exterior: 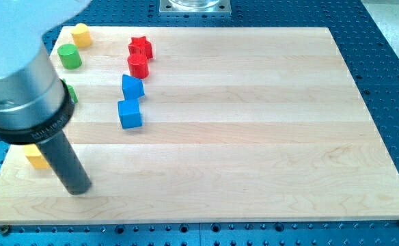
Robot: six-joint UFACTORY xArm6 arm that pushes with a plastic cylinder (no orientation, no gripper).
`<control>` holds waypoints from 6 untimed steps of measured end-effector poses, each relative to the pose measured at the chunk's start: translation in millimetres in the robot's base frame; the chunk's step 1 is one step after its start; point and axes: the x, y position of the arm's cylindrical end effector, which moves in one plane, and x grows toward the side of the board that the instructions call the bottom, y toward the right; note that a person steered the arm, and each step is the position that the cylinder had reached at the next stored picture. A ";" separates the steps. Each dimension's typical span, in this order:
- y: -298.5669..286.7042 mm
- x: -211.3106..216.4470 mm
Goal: Slightly slide the hexagon upwards
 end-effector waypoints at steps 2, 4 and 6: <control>-30.0 -8.7; -91.6 -14.2; -89.1 -39.5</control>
